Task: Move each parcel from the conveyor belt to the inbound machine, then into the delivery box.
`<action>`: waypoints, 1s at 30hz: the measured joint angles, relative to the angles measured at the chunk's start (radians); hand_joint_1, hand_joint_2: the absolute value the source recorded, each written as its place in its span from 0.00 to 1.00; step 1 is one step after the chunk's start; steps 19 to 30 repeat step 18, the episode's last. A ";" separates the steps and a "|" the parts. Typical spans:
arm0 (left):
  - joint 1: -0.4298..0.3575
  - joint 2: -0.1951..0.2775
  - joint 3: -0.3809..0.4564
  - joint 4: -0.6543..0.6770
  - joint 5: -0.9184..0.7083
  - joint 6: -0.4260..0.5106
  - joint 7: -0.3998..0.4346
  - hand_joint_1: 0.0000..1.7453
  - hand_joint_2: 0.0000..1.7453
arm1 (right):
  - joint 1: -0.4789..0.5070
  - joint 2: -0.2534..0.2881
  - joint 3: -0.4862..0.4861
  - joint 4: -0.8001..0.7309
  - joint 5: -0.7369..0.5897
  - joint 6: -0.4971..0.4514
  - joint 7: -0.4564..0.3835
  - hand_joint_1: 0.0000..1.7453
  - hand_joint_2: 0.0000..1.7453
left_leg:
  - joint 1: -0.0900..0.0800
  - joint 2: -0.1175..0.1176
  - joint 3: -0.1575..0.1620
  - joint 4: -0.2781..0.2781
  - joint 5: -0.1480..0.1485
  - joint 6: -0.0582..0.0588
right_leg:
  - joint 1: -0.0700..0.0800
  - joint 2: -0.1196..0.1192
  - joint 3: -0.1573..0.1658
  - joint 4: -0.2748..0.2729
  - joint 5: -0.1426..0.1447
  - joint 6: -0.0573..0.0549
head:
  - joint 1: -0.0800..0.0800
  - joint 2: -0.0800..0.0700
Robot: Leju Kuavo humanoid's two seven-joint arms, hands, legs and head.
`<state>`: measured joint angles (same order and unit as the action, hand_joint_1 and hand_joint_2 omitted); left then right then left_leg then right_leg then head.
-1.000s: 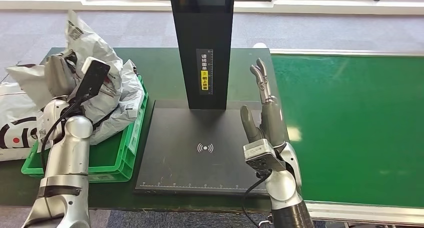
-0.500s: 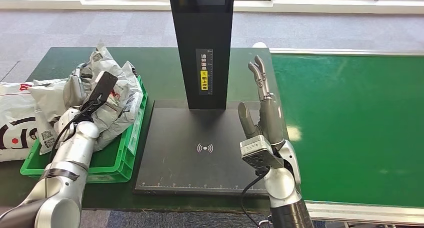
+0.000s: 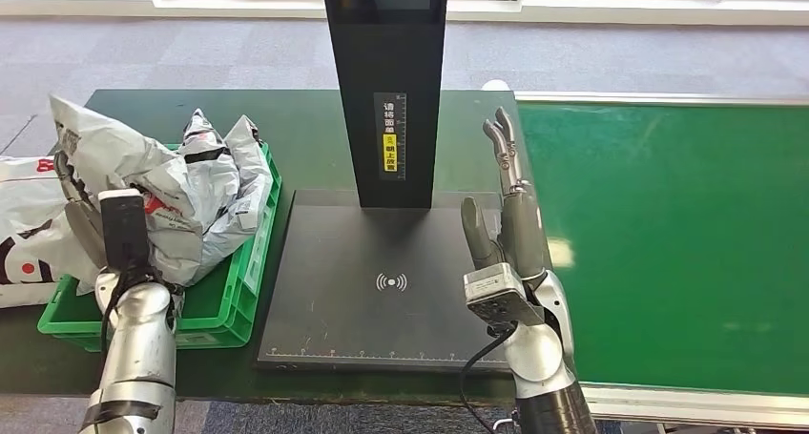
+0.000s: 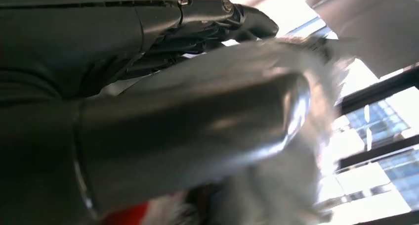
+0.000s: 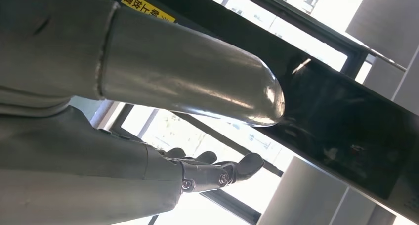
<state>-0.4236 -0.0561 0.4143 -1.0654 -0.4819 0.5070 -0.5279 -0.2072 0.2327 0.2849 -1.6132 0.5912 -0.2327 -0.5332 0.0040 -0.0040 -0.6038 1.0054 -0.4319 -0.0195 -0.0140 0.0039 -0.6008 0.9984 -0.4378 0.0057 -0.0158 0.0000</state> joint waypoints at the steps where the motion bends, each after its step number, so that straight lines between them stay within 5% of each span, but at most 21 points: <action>1: 0.018 -0.011 0.000 -0.031 0.037 0.004 -0.016 0.00 0.00 | -0.001 0.000 0.001 0.000 -0.001 -0.001 0.000 0.00 0.00 | 0.000 0.000 0.000 0.000 0.000 0.000 | 0.000 0.000 0.000 0.000 0.000 0.000 | 0.000 0.000; 5: 0.100 -0.071 -0.016 -0.163 0.126 0.036 -0.060 0.00 0.00 | -0.003 0.000 0.003 0.000 0.001 -0.005 0.006 0.00 0.00 | 0.000 0.000 0.000 0.000 0.000 0.000 | 0.000 0.000 0.000 0.000 0.000 0.000 | 0.000 0.000; 10: 0.141 -0.118 -0.049 -0.225 0.046 0.144 0.016 0.00 0.00 | -0.005 0.000 0.005 0.000 0.006 -0.004 0.013 0.00 0.00 | 0.000 -0.001 0.000 0.000 0.000 0.000 | 0.000 -0.002 0.001 0.000 0.000 0.000 | 0.000 0.000; 17: 0.111 -0.142 -0.059 -0.216 -0.141 0.186 0.120 0.00 0.00 | -0.027 0.000 0.019 0.005 0.002 0.003 0.019 0.00 0.00 | 0.000 -0.001 0.000 0.000 0.001 0.000 | 0.001 -0.002 0.001 0.000 0.001 0.000 | 0.000 0.000; 30: 0.107 -0.143 -0.059 -0.214 -0.147 0.187 0.123 0.00 0.00 | -0.028 0.000 0.020 0.005 0.002 0.003 0.020 0.00 0.00 | 0.000 -0.001 0.000 0.000 0.001 0.000 | 0.001 -0.002 0.001 0.000 0.001 0.000 | 0.000 0.000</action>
